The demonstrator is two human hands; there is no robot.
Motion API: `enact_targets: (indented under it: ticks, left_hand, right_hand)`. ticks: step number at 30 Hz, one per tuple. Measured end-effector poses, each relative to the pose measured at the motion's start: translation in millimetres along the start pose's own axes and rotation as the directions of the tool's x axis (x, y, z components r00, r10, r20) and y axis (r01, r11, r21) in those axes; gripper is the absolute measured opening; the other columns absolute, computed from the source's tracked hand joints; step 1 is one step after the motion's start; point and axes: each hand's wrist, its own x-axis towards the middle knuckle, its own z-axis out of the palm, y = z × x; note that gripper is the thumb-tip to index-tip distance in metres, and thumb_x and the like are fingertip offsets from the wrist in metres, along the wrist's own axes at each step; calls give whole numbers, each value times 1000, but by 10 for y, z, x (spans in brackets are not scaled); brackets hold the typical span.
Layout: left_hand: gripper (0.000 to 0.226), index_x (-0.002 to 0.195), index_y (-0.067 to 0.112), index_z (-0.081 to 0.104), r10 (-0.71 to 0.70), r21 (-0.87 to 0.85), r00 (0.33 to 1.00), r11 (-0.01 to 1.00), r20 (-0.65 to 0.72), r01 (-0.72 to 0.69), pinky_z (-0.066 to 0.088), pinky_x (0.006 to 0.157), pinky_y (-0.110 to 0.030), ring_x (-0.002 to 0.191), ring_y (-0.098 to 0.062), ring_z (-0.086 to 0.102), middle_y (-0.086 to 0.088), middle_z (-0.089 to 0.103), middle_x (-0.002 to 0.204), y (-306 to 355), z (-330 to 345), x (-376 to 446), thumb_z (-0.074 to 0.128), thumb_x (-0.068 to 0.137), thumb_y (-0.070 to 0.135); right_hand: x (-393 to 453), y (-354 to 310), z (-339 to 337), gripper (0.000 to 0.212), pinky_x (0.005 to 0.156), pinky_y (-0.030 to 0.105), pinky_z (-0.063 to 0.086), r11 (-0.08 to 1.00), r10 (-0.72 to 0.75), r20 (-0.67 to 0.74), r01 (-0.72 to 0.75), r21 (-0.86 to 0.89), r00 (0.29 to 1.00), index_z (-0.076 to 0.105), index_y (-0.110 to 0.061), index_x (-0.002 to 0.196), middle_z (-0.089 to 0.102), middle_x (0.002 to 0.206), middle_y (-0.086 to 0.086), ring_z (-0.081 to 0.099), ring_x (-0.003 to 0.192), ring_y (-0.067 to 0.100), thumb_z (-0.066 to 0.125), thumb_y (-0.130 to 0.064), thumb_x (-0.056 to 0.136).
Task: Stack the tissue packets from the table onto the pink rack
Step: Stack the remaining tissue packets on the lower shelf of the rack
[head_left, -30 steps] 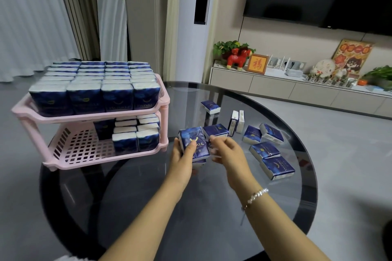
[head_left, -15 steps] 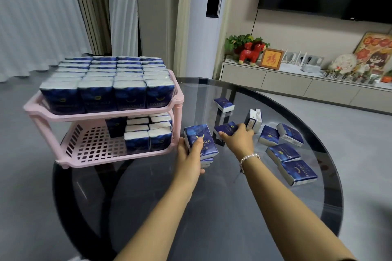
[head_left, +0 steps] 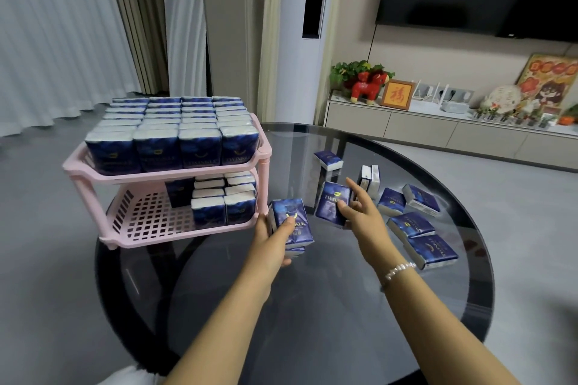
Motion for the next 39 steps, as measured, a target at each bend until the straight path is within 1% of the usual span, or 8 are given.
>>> enact_targets:
  ticks: [5,9,16,19,25,28,35,39]
  left_hand:
    - [52,142,37,29,8,45,994,999,108,-13,54,73,-29,97,-9,62,7,55,130,18,-29,-81,53,95,33]
    - [64,148,43,4,45,76,982,995,183,-59,53,74,-30,109,-19,61,6,50,137,20,-27,-150,44,99,33]
    - [53,143,50,5,106,39,967,992,233,-118,52,78,-31,104,-13,64,8,54,133,48,-206,-291,26,95,53]
    - [76,143,52,4,122,29,967,991,223,-132,52,83,-31,108,-9,63,18,56,126,44,-344,-367,44,80,63]
    - [94,148,43,0,95,69,980,992,173,-109,41,107,-38,116,-9,58,19,50,135,-3,-727,-400,68,83,36]
    - [96,148,38,-7,61,122,977,989,206,-87,29,108,-23,124,-2,43,27,40,135,5,-926,-461,65,86,23]
    - [116,146,35,-21,-15,555,979,825,205,-103,20,112,-20,141,-4,16,13,4,158,-50,-1420,-529,74,80,30]
    - [115,142,29,-31,-7,710,987,696,158,-108,18,109,-19,145,-10,11,11,-9,159,-67,-1474,-587,69,85,28]
  right_hand:
    - [-278,-119,-67,33,98,42,48,986,18,174,-46,158,985,54,-4,126,68,112,15,64,104,28,52,-6,93]
    - [-465,-129,91,31,96,40,48,990,-20,237,-14,141,971,56,-9,123,66,117,12,62,108,27,53,-9,92]
    - [-686,-97,342,26,90,36,52,996,-10,317,-18,86,948,57,-25,118,71,107,2,67,96,16,51,-17,95]
    - [-740,-90,468,31,91,40,52,993,32,382,-74,94,924,54,-27,123,72,106,2,68,97,20,51,-18,95]
    - [-626,-148,605,57,102,42,46,954,127,673,-275,118,729,45,-18,135,61,125,15,60,113,32,65,-8,82]
    - [-559,-144,701,71,100,38,47,949,153,739,-306,75,656,39,-17,138,55,132,14,57,118,28,63,-1,74]
    - [-586,-47,1017,98,95,18,44,953,152,770,114,-279,619,16,-30,148,31,149,-3,33,133,9,73,2,75]
    - [-638,-3,1127,105,93,15,45,887,108,775,292,-358,622,13,-34,148,35,142,-12,41,127,6,80,-11,71]
